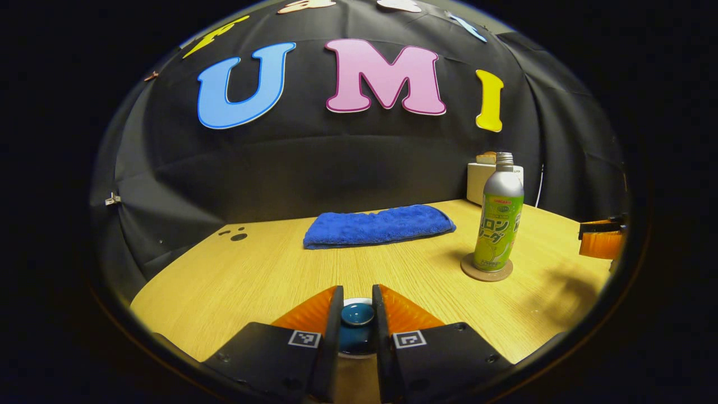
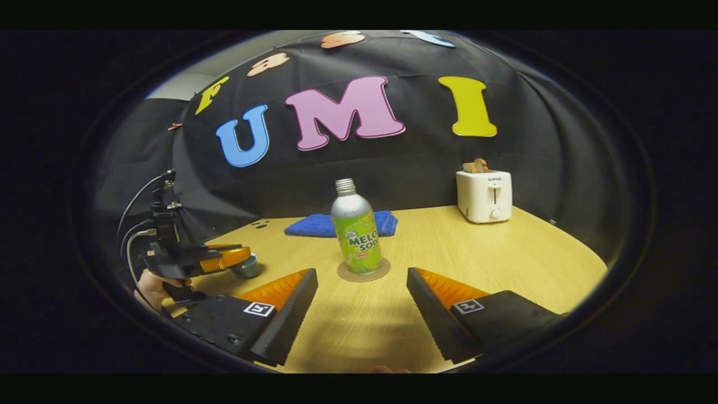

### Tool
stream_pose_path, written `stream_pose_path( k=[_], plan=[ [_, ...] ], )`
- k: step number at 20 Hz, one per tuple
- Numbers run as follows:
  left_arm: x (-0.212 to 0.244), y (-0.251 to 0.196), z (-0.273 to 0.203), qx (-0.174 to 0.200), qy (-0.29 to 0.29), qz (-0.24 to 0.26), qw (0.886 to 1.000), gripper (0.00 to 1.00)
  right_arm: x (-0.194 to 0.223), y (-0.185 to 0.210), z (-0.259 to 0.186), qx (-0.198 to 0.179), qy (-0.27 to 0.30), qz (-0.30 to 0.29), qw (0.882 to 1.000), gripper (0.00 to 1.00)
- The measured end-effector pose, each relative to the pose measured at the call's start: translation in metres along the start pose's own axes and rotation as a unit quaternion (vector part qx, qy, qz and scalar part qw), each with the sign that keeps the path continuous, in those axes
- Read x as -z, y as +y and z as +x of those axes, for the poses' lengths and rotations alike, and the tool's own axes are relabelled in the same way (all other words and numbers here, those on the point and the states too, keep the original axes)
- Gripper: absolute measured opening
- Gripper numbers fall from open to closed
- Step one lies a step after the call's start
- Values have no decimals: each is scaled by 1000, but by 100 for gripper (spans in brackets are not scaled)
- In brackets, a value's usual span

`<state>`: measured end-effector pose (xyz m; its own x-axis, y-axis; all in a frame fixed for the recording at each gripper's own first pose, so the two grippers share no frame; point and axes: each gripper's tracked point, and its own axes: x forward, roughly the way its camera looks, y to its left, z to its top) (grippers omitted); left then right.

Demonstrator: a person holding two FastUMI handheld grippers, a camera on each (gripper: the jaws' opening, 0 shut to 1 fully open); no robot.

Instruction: Open the teacup lid with one hand, grasp the water bottle and pour water into the teacup with the other hand; after pouring, place the water bottle on the coaster and then close the teacup lid.

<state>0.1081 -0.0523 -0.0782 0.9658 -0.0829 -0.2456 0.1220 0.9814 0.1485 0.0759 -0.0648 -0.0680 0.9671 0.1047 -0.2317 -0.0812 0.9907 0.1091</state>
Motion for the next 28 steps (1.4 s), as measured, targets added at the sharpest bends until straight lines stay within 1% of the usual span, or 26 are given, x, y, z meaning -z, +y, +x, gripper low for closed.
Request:
stream_pose_path(
  k=[1,2,3,4,5,6,9,10,11,12,17,22,25,28],
  plan=[
    [0,0,1,0,0,0,1000,36,2,1,0,-1,2,-1,1000,99],
    [0,0,1,1,0,0,1000,33,3,1,1,-1,4,-2,1000,99],
    [1,-1,1,1,1,0,1000,36,5,0,1,0,5,-2,1000,99],
    [2,-1,1,1,2,0,1000,34,5,0,2,-1,5,-2,1000,99],
    [3,-2,0,3,5,1,1000,37,6,1,2,-1,5,0,1000,99],
    [3,-3,-1,4,6,2,1000,38,6,2,2,-2,5,1,1000,99],
    [-2,-5,-9,3,-9,4,1000,77,6,3,2,-1,4,-3,1000,99],
    [-6,-6,-13,2,-16,3,1000,82,5,2,2,1,3,-5,1000,99],
    [-9,-7,-17,2,-24,-2,1000,99,4,3,1,2,2,-6,1000,99],
    [-14,-9,-23,2,-34,-7,999,97,2,5,0,2,0,-7,1000,99],
    [-52,-13,-64,-9,-98,-18,995,96,-12,13,-8,2,-20,-22,1000,99],
    [-92,-15,-125,-30,-182,-47,982,96,-32,20,-23,6,-53,-23,998,99],
    [-100,-15,-161,-46,-216,-57,974,96,-38,26,-34,11,-73,-33,997,99],
    [-94,-16,-186,-59,-224,-52,971,96,-33,35,-45,8,-80,-38,996,99]
  ],
)
